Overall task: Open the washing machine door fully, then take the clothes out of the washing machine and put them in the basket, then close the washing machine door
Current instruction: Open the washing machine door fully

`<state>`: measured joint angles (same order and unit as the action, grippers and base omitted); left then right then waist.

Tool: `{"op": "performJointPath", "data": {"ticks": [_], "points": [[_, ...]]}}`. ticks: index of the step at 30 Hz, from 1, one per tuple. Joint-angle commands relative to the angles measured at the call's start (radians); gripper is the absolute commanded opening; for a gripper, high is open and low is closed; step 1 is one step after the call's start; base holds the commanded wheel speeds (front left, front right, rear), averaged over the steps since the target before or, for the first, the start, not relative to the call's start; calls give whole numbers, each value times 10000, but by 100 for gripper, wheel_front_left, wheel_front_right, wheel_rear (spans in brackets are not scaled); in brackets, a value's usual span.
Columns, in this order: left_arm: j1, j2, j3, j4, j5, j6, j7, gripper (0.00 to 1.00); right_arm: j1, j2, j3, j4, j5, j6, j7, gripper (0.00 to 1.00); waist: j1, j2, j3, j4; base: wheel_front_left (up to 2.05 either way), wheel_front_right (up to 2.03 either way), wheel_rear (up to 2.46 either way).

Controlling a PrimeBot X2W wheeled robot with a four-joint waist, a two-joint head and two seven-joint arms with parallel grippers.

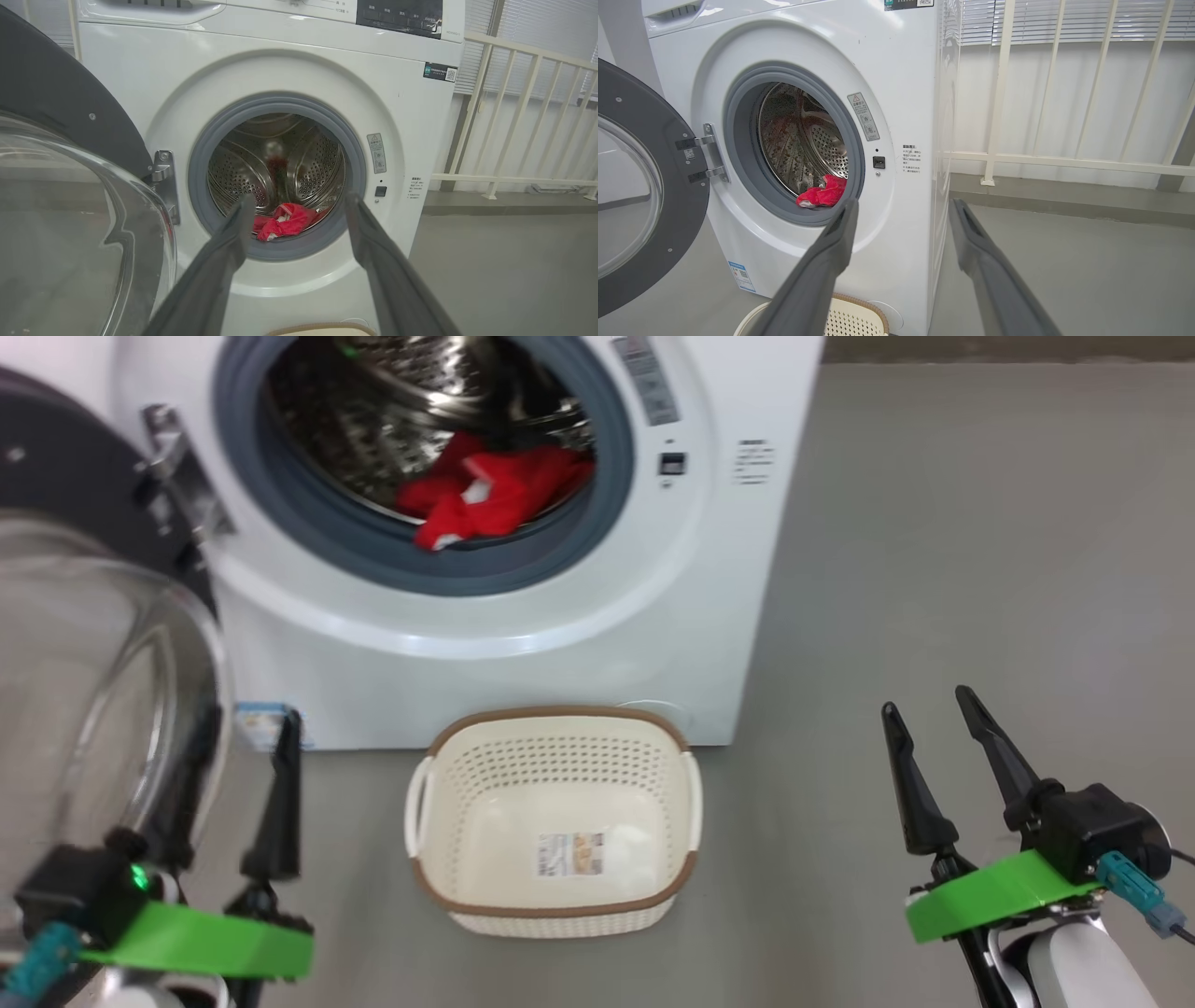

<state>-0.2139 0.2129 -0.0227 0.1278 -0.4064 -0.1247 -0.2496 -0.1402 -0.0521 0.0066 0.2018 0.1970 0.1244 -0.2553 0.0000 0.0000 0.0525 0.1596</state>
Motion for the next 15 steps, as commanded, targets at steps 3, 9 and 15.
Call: {"op": "performJointPath", "data": {"ticks": [3, 9, 15], "points": [[491, 289, 252, -213, 119, -54, -117, 100, 184, 18, 63, -304, 115, 63, -65, 100, 0, 0, -403, -1031, 0, 0, 0], [1062, -1, 418, -292, 383, -56, -119, 100, 433, 18, 22, -347, 95, 63, -65, 100, 0, 0, -474, -1440, 0, 0, 0], [1485, -390, 599, 75, 927, -58, -120, 100, 866, 18, -62, -323, -61, 63, -65, 100, 0, 0, -617, -1703, 0, 0, 0]]}}
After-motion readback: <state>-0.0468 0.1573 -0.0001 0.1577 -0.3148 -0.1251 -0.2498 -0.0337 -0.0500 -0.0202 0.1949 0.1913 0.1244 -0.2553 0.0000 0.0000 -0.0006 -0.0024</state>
